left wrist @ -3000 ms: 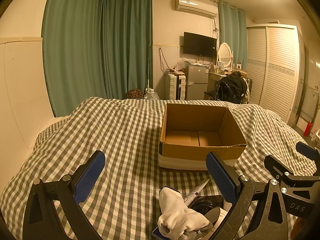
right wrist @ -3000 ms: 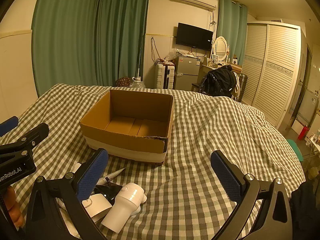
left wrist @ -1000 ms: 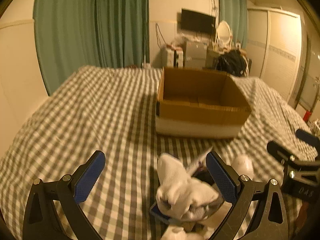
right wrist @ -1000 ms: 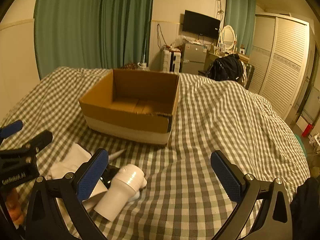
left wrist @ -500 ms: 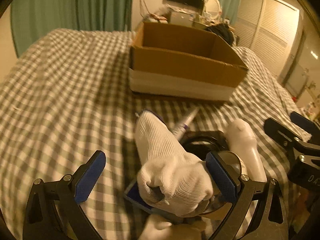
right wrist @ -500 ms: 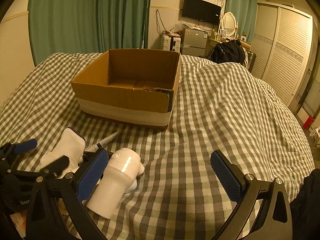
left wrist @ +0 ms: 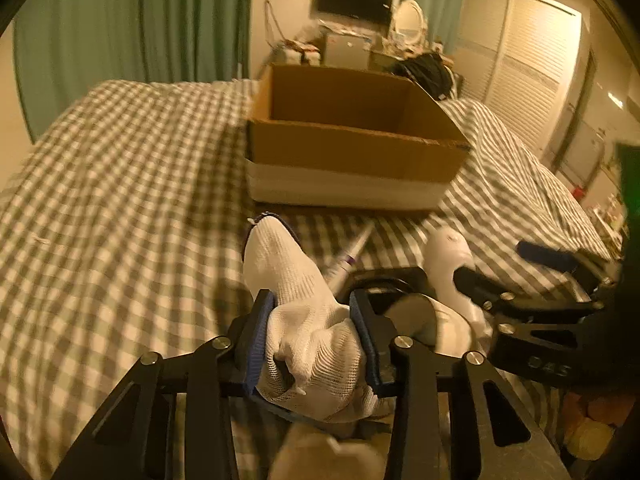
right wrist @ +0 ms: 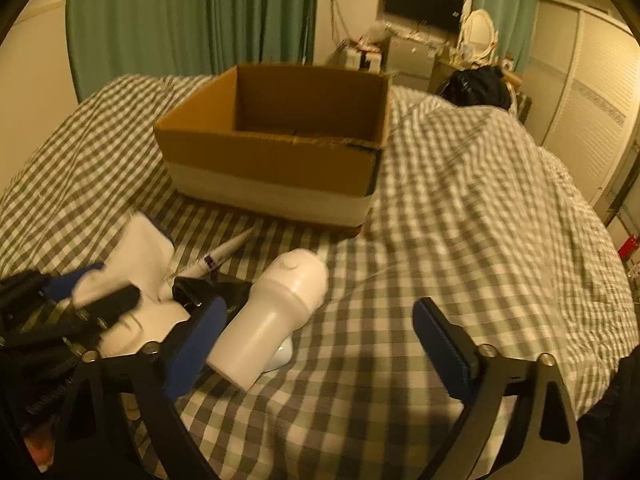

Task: Organize objects
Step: 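Grasp the white socks with the left gripper while the right gripper grasps the white bottle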

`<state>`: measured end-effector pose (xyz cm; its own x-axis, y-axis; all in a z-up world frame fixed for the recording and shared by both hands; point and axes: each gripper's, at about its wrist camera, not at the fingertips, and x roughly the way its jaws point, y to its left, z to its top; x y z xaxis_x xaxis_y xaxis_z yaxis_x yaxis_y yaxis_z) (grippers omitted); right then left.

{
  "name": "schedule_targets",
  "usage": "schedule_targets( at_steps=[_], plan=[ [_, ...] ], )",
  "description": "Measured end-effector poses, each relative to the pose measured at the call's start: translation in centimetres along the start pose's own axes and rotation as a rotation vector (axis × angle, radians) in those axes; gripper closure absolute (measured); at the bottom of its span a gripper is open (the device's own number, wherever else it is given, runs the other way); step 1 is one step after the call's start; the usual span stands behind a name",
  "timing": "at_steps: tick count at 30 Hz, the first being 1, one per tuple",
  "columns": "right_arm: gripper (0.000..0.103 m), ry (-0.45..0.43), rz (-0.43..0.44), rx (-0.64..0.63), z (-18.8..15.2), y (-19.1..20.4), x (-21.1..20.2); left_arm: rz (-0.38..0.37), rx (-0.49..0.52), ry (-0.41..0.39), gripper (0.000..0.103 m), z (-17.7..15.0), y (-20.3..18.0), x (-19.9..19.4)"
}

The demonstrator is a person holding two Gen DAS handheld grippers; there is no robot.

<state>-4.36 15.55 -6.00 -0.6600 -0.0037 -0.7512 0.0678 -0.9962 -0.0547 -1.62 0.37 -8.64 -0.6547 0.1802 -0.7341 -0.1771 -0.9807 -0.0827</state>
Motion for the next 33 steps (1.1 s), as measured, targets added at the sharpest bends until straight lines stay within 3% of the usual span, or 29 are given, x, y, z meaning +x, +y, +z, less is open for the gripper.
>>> schedule_targets(
  at_steps=[4,10,15,18,24,33],
  plan=[
    [0.027,0.075,0.059,0.029,0.6,0.0,2.6,0.011,-0.032,-0.014,0.067,0.4,1.0,-0.4],
    [0.029,0.161,0.13,0.126,1.4,-1.1,5.9,0.019,-0.028,-0.006,0.067,0.4,1.0,0.0],
    [0.043,0.2,0.198,0.139,1.5,-0.7,7.3,0.007,-0.057,0.007,0.067,0.4,1.5,0.3],
    [0.057,0.222,0.267,0.166,1.6,-0.9,7.9,0.003,-0.061,0.009,0.067,0.3,1.6,0.4],
    [0.058,0.165,0.254,0.134,1.3,-0.4,6.1,0.007,-0.047,0.012,0.067,0.2,1.1,0.1],
    [0.058,-0.001,0.162,0.033,1.8,0.2,0.0,0.001,-0.032,0.002,0.071,0.2,0.0,-2.2]
  ],
)
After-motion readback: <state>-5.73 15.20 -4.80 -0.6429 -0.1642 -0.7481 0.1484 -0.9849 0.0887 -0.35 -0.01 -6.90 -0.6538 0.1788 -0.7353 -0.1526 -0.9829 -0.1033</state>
